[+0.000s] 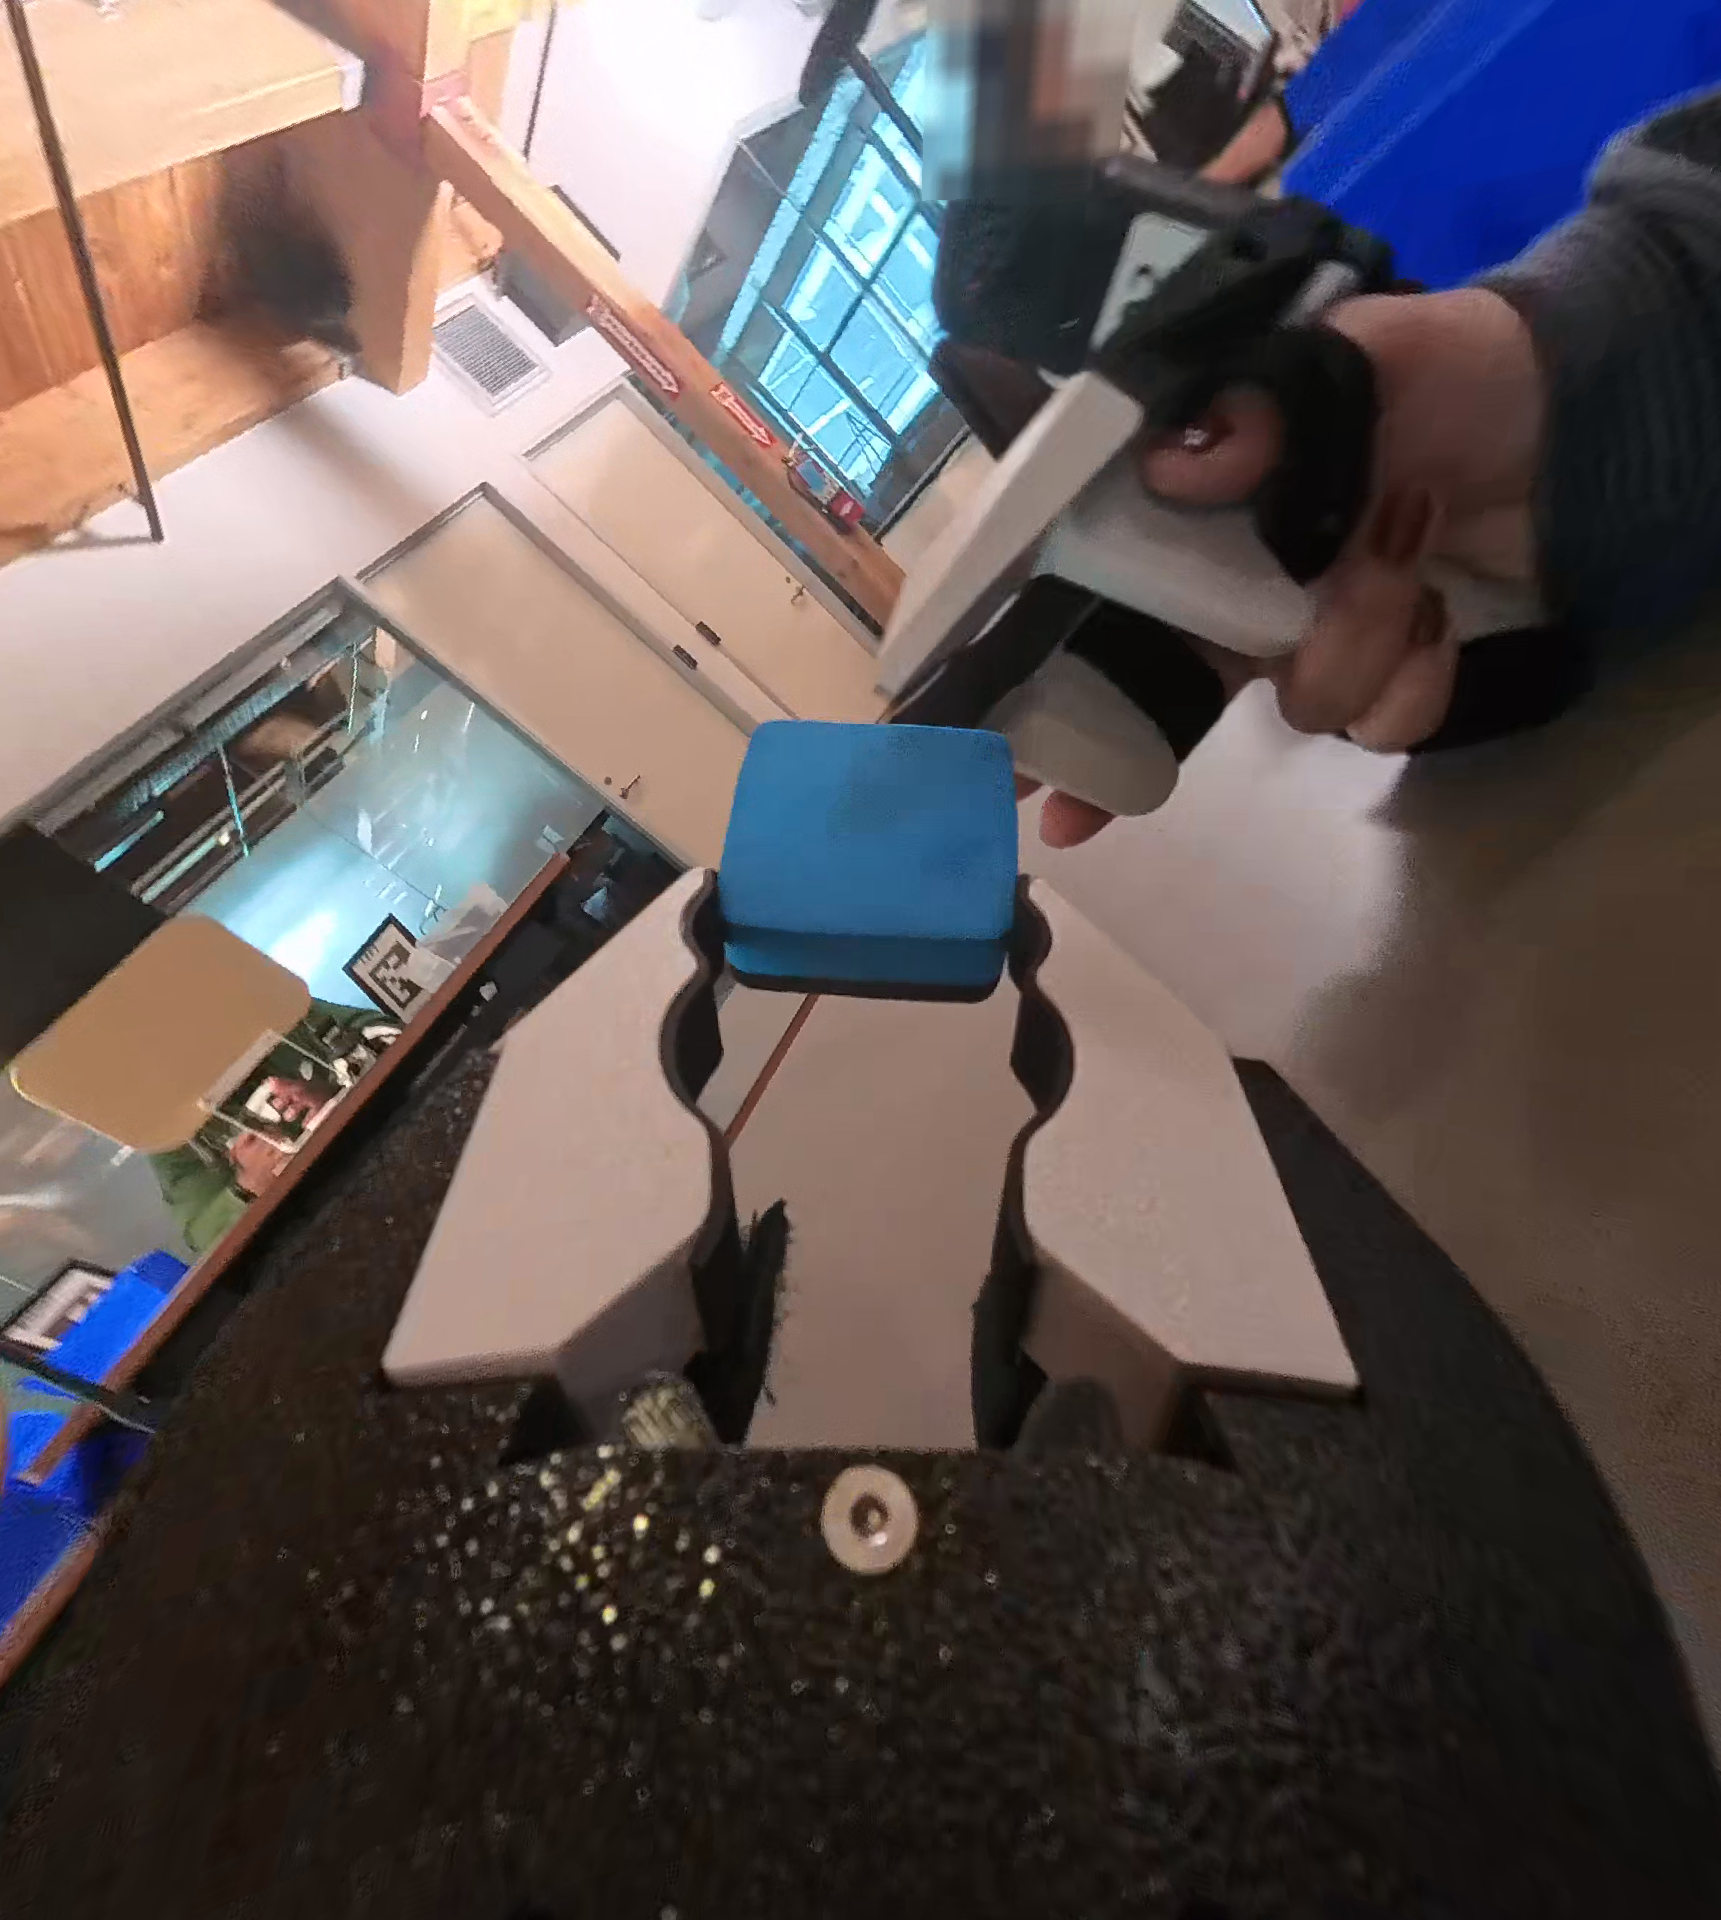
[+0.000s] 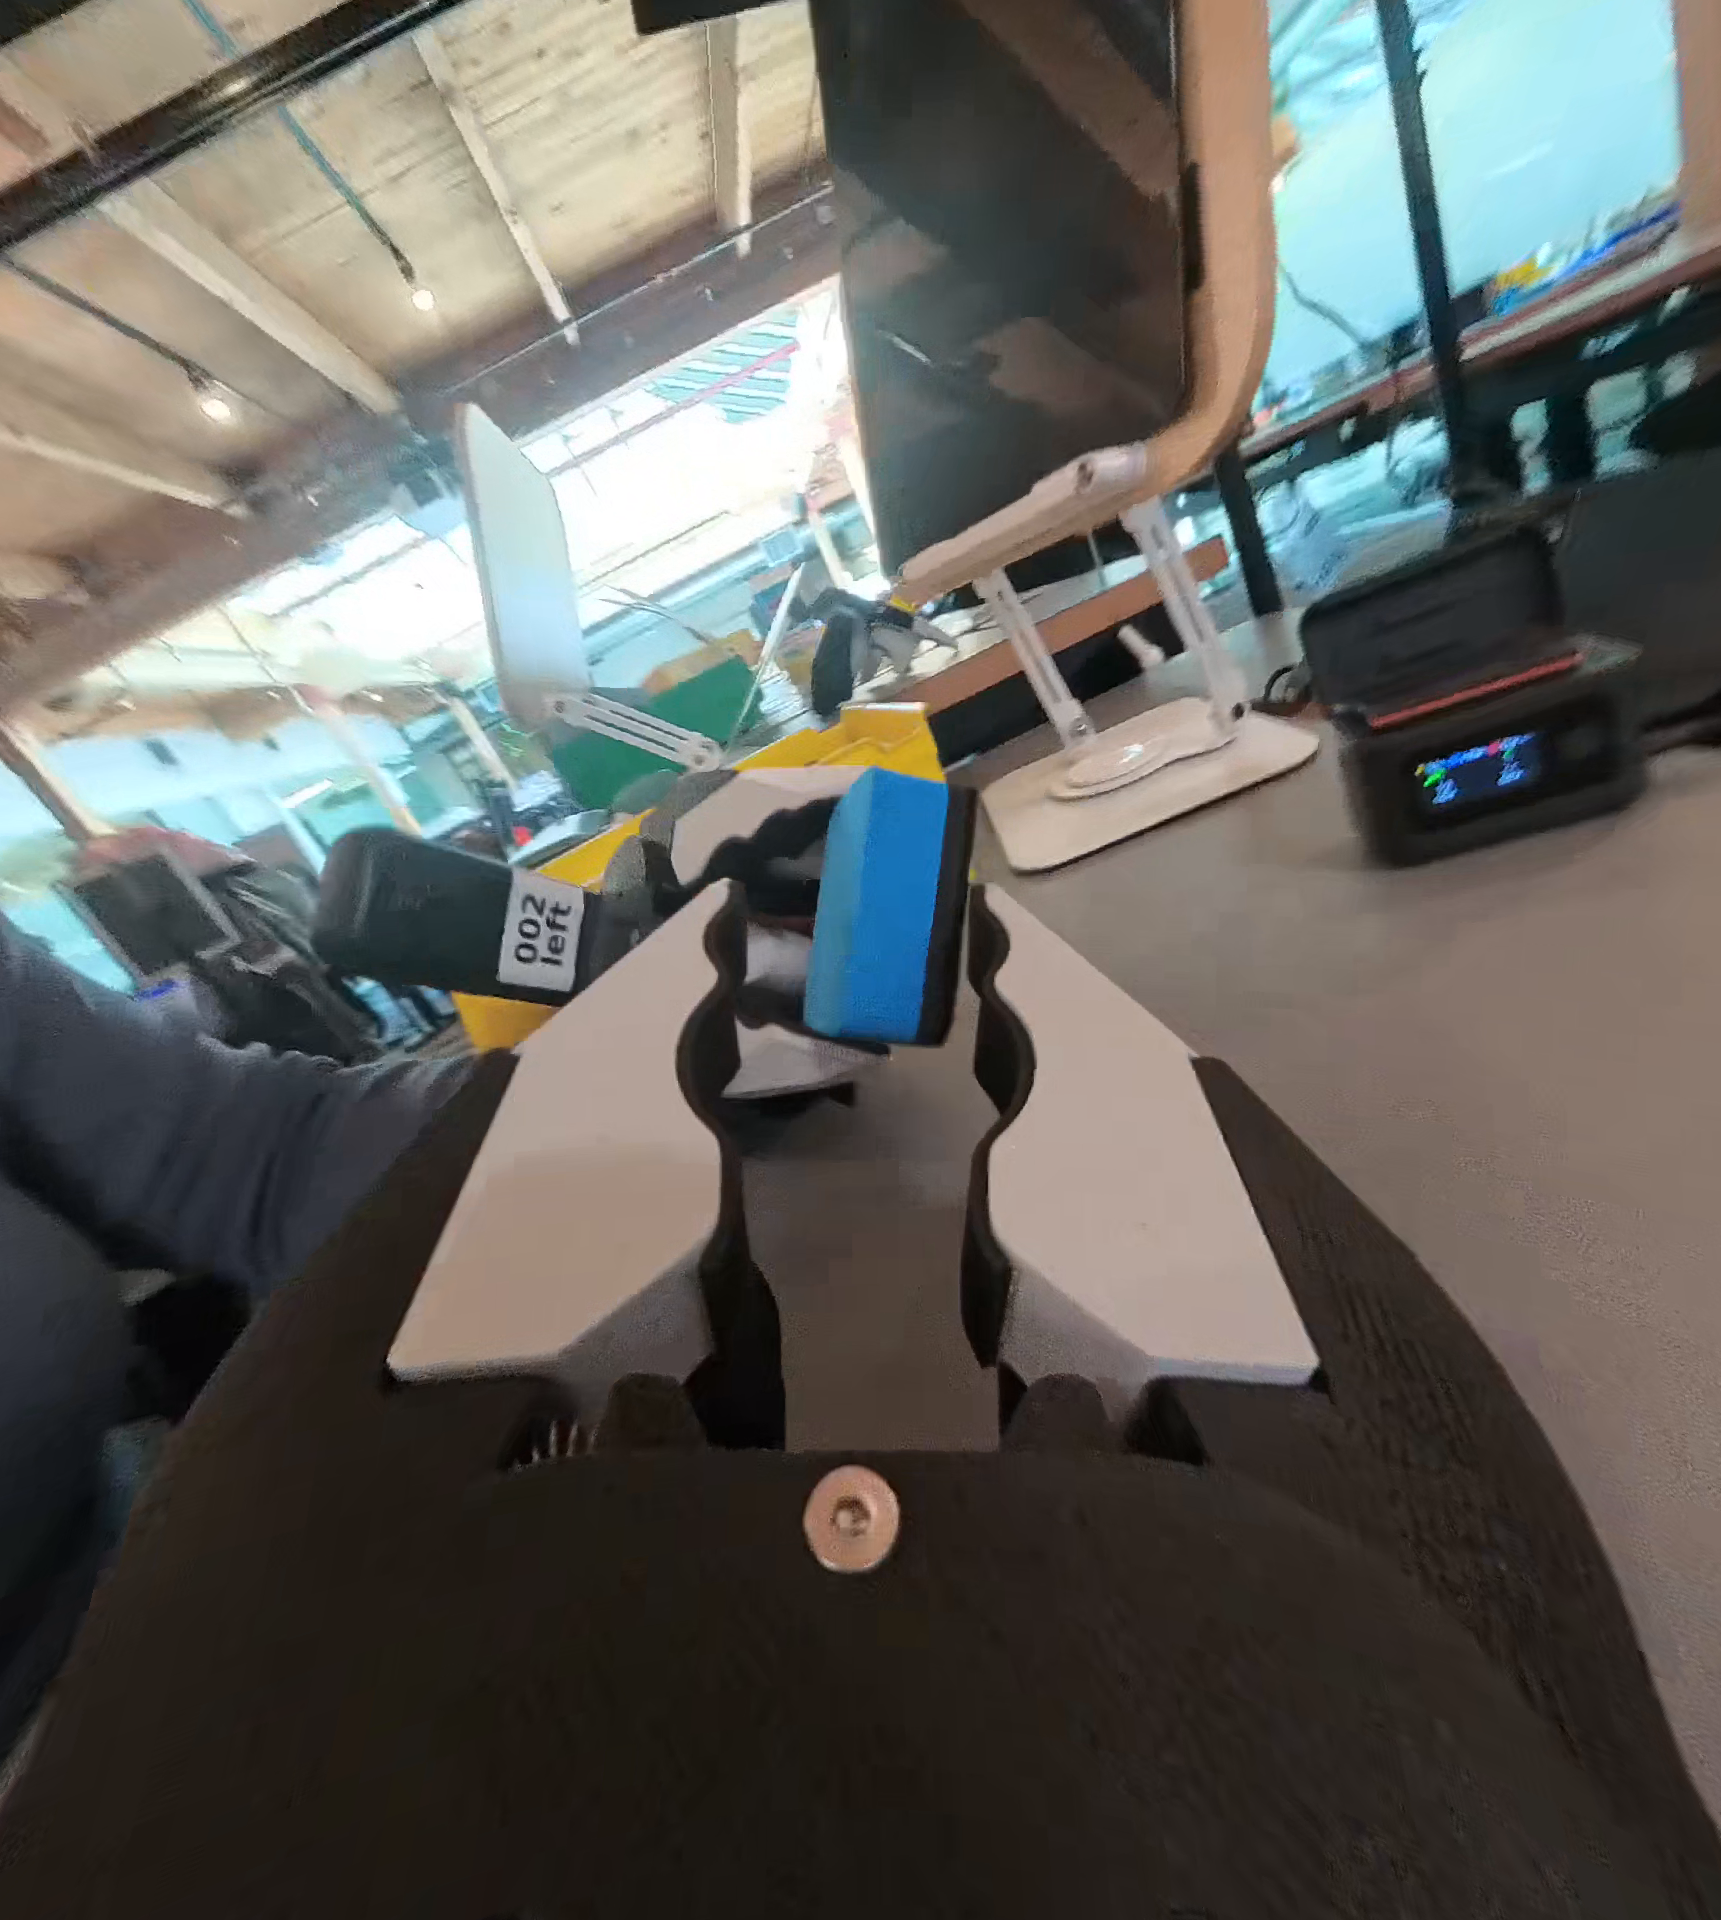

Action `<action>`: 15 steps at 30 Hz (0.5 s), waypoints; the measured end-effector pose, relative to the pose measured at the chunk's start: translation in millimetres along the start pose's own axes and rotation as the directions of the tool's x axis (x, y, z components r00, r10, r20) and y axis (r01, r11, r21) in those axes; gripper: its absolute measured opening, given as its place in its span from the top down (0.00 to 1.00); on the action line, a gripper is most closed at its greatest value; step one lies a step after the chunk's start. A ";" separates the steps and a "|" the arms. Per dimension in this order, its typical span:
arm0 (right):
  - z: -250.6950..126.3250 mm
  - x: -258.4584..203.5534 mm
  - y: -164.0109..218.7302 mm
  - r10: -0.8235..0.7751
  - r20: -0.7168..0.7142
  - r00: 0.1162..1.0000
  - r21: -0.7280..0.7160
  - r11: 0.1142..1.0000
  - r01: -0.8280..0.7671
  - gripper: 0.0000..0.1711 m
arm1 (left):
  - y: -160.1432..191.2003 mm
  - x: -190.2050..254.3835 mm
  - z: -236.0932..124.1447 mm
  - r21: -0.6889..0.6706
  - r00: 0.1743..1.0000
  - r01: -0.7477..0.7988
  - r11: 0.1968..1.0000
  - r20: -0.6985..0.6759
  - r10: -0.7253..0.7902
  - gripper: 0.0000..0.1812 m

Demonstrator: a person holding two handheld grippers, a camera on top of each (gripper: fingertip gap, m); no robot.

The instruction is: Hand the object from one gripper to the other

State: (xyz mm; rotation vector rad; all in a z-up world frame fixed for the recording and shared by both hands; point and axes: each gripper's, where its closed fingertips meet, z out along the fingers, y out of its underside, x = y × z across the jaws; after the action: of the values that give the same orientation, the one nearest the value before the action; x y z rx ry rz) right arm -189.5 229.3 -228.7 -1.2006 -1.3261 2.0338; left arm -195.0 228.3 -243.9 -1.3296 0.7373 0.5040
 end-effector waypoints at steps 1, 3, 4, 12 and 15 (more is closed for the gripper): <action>0.6 0.6 3.7 0.037 0.008 0.999 -0.023 0.999 -0.037 0.77 | -0.8 3.6 1.1 -0.005 0.999 -0.037 0.999 -0.008 0.037 0.71; 1.8 2.5 14.7 0.067 0.004 0.998 -0.089 0.994 -0.066 0.80 | -3.3 9.7 2.8 -0.001 0.997 -0.077 0.997 -0.023 0.077 0.71; 2.1 4.6 19.5 0.061 -0.010 0.998 -0.116 0.991 -0.062 0.86 | -3.5 11.6 3.2 -0.001 0.997 -0.076 0.997 -0.031 0.076 0.71; -0.7 -18.3 10.1 -0.214 0.070 0.974 -0.059 0.974 0.219 0.88 | -5.1 14.4 7.7 0.000 0.911 0.389 0.921 -0.149 -0.384 0.47; -2.4 -26.5 7.4 -0.262 0.106 0.959 -0.029 0.964 0.266 0.88 | -28.1 17.0 -4.4 0.087 0.761 0.610 0.787 -0.343 -0.551 0.72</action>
State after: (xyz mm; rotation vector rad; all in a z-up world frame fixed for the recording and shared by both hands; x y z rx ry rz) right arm -172.6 207.9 -224.3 -0.8918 -1.4971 1.9035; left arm -164.5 217.3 -237.5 -1.3784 0.5512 -0.2822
